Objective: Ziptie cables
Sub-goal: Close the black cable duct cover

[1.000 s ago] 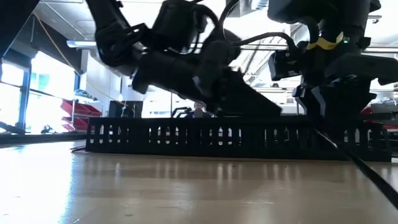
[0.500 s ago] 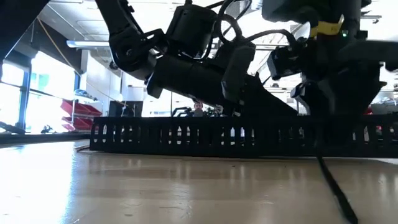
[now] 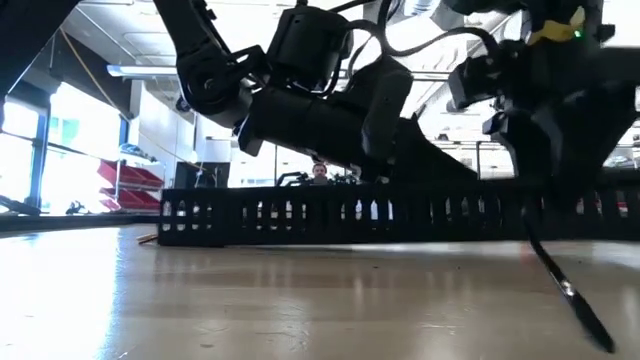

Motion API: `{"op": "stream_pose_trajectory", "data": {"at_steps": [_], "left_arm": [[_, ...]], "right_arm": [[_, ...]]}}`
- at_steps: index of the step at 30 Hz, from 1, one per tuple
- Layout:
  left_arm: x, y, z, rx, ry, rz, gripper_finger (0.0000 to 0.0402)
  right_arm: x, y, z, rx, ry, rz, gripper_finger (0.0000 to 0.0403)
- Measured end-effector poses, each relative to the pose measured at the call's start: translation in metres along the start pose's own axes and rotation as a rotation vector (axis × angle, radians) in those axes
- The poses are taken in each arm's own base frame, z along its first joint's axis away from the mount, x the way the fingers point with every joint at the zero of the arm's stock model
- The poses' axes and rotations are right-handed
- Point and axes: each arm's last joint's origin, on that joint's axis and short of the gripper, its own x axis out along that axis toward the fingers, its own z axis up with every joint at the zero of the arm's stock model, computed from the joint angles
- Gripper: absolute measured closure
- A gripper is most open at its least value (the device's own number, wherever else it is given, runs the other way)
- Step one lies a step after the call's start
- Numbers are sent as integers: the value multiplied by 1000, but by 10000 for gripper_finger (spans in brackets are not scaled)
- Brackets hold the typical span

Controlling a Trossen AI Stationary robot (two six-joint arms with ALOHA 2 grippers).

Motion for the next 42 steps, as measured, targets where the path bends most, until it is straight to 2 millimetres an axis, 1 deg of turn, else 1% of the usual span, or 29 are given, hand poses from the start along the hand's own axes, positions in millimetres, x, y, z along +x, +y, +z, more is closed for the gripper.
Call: {"op": "stream_pose_trajectory", "data": {"at_steps": [4,7,9,11,14,17,19,22,25,27,29,31,33,34,35,37,40,42], "left_arm": [[0,-1,-3,6,20,-5,402],[0,0,-3,6,21,-2,402],[0,0,-4,9,26,1,402],[0,0,-4,11,26,9,402],[0,1,-4,10,26,27,402],[0,1,-4,12,29,38,402],[0,1,-4,14,31,51,402],[-1,2,-5,14,33,62,402],[-1,2,-4,18,32,64,402],[-1,2,-4,19,32,65,402],[-1,2,-4,20,32,65,402],[-1,2,-4,22,32,66,402],[-1,1,-4,23,27,64,402],[-1,0,-4,24,24,65,402],[-1,0,-4,26,18,65,402],[-4,-1,3,34,8,62,402],[-13,-3,18,58,6,58,402],[-24,-5,32,92,23,59,402]], "right_arm": [[14,1,-3,-27,-58,27,161],[20,1,-7,-43,-48,39,133],[19,-2,-6,-35,-33,43,112],[11,-3,1,-36,-55,33,98],[-8,-1,3,-86,-102,-70,93],[-29,-2,-2,-81,-145,-180,99],[-36,-5,-7,-20,-190,-220,107],[-32,-2,-16,115,-303,-221,128],[-18,6,-24,228,-432,-193,170],[-5,12,-30,300,-520,-162,211],[10,16,-35,362,-596,-109,261],[26,15,-46,429,-627,-82,315],[37,11,-56,513,-668,-78,369],[43,9,-62,546,-686,-78,385],[47,8,-67,577,-704,-77,392],[53,6,-72,628,-731,-60,391],[55,3,-73,642,-747,-53,397],[56,4,-73,627,-758,-61,401]]}}
